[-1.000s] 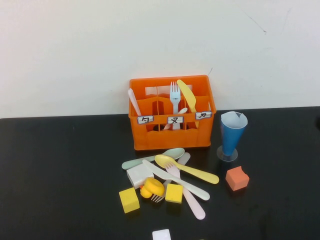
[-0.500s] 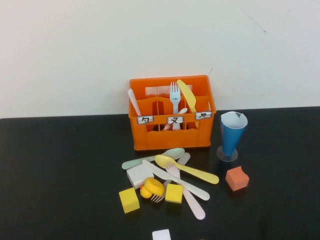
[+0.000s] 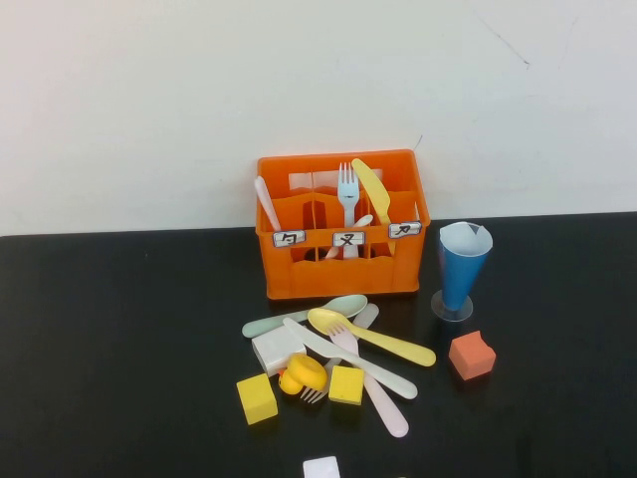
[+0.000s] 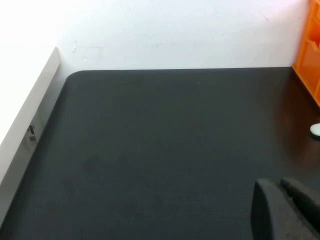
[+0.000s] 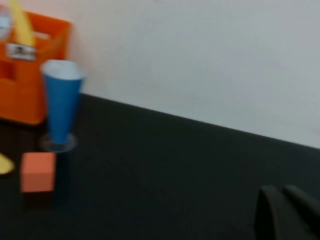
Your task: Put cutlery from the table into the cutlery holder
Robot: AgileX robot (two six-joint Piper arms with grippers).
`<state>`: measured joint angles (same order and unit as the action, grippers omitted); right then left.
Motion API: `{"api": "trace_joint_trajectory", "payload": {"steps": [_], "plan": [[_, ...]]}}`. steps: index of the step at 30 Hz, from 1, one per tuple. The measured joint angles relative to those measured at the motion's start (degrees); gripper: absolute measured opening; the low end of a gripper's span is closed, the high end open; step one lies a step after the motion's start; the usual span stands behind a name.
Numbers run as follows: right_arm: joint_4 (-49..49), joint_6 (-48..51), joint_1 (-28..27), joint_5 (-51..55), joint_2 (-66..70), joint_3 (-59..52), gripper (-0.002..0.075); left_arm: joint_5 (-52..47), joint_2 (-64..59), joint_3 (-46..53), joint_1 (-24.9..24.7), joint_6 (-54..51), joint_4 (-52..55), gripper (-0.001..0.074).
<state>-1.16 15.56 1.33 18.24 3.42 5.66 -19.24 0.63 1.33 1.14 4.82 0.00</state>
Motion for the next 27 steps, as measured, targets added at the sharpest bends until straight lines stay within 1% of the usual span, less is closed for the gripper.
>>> {"api": "trace_joint_trajectory", "payload": {"steps": [2,3,8,11,27], "plan": [[0.0,-1.2,-2.8,-0.2,-2.0,-1.9,-0.0001,0.0,0.0,0.0,0.0,0.0,0.3,-0.0001],[0.4,-2.8,-3.4,-0.2,-3.0,-3.0,-0.0001,0.0,0.0,0.0,0.0,0.0,0.0,-0.0001],[5.2,-13.5,-3.8,-0.1,-4.1,-7.0,-0.0001,0.0,0.0,0.0,0.0,0.0,0.3,-0.0001],[6.1,-16.4,-3.8,-0.2,-4.1,-7.3,-0.0001,0.0,0.0,0.0,0.0,0.0,0.3,-0.0001],[6.6,-17.5,-3.8,0.9,-4.2,-7.2,-0.0001,0.0,0.0,0.0,0.0,0.2,0.3,-0.0001]]}}
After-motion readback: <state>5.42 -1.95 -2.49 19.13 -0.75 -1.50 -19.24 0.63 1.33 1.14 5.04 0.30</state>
